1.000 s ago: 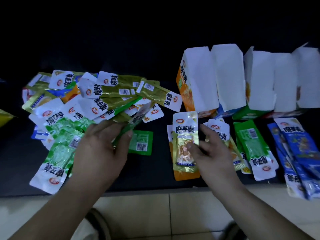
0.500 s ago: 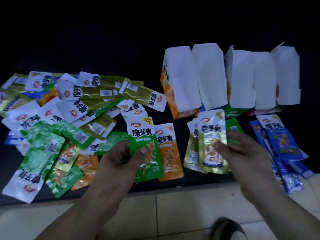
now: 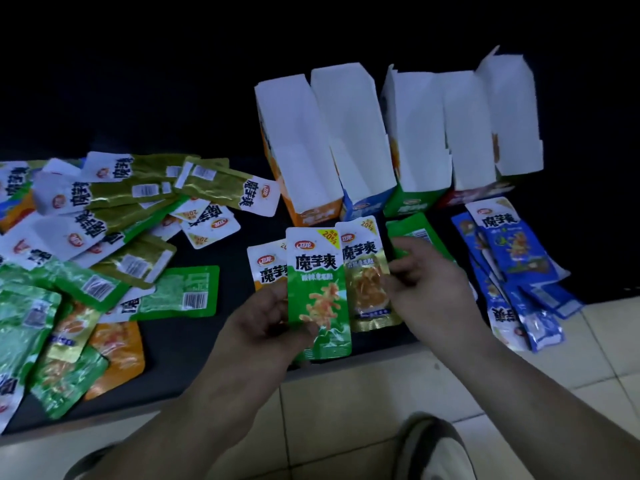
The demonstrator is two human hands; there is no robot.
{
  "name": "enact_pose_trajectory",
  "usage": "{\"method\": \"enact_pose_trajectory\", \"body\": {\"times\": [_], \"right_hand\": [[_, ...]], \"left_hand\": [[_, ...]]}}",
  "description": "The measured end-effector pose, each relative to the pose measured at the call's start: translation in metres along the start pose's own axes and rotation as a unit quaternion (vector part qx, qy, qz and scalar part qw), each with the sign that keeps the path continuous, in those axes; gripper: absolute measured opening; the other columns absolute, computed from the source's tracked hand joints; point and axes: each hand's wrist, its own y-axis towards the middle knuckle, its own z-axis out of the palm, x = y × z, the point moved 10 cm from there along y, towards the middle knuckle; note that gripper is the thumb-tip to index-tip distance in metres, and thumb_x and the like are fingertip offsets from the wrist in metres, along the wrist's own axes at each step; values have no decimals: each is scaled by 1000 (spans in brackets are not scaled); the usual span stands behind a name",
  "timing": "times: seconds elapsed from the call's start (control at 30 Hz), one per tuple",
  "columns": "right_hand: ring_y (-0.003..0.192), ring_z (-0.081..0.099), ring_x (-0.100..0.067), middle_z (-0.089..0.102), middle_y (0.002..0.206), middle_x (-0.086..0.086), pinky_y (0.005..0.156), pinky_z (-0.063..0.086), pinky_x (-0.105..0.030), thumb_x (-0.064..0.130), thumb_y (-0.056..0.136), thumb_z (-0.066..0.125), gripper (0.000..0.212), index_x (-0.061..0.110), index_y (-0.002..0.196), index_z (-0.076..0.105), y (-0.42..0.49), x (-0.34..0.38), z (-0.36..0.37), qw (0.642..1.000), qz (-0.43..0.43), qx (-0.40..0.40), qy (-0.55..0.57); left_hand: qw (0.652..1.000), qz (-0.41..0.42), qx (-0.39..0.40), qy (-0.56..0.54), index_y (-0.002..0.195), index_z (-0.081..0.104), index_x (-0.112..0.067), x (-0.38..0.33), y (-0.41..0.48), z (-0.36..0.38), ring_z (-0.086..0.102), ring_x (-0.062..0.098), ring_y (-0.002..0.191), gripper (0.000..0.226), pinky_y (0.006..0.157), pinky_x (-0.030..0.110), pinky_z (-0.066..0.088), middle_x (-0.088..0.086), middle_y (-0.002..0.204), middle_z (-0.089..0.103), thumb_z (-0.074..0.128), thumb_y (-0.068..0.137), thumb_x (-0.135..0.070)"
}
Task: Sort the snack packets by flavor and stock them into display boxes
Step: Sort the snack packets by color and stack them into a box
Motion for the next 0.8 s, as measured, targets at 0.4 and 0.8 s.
{"method": "enact_pose_trajectory", "body": {"times": [0.4, 0.8], "right_hand": [[78, 74, -5, 79, 87, 3, 68, 57, -18, 8, 86, 81, 32, 28, 109, 71, -64, 11, 43, 967, 85, 110, 212], [78, 70, -15, 68, 79, 4, 68, 60, -39, 22, 91, 77, 35, 27, 124, 66, -2, -50, -59, 991, 48, -111, 51]], "left_hand": [[999, 7, 12, -31, 113, 75, -28, 12, -8, 11, 75, 24, 86, 39, 65, 30, 59, 8, 100, 79, 72, 89, 3], [992, 69, -60, 90, 115, 69, -34, -2, -9, 5, 69, 15, 61, 32, 51, 29, 52, -3, 88, 75, 69, 95, -9]]}}
